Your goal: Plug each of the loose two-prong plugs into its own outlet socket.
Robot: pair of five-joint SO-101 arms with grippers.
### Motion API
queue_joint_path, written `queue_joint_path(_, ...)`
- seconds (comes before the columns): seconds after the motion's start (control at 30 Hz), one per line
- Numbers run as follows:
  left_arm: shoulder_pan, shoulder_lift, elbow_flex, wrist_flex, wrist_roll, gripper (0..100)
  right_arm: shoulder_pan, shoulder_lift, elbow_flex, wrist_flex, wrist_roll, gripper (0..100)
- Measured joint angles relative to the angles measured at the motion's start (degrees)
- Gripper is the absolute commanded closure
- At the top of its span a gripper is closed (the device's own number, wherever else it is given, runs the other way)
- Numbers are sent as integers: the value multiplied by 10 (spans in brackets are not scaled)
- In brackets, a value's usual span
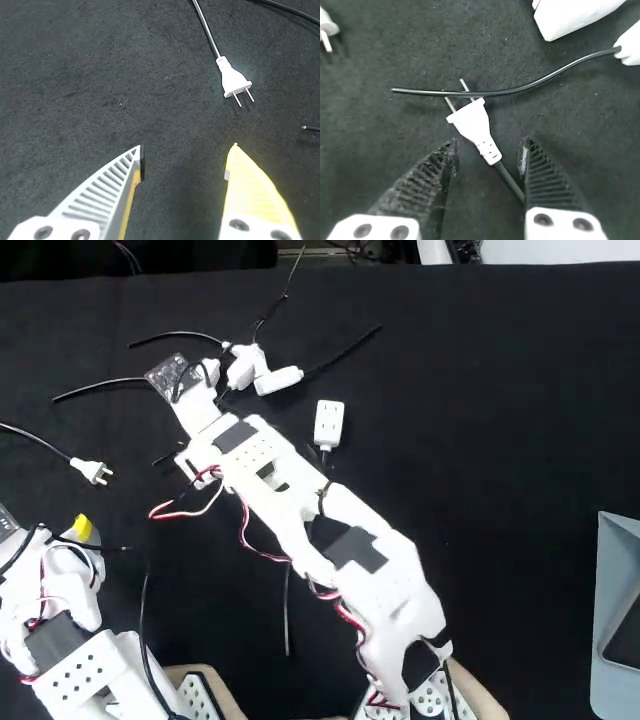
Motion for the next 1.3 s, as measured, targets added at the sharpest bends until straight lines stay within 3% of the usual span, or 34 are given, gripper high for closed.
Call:
queue_joint_path(0.23, 0, 0, 0, 0, 0, 733, -1, 40, 0, -55, 23, 810)
queue_joint_path(0.33, 0, 0, 0, 0, 0, 733, -1, 54, -5, -53, 25, 898)
queue_joint_path(0.4, 0, 0, 0, 0, 0, 733, 1, 62, -25, -36, 25, 986)
queue_joint_path(0.7, 0, 0, 0, 0, 0, 733, -2, 69, -80, 62, 32, 987)
queue_joint_path(1.07, 0, 0, 0, 0, 0, 733, -34, -105, -17, 148, 237, 987)
queue_joint_path(1.3, 0, 0, 0, 0, 0, 733, -33, -191, 148, 149, 442, 987)
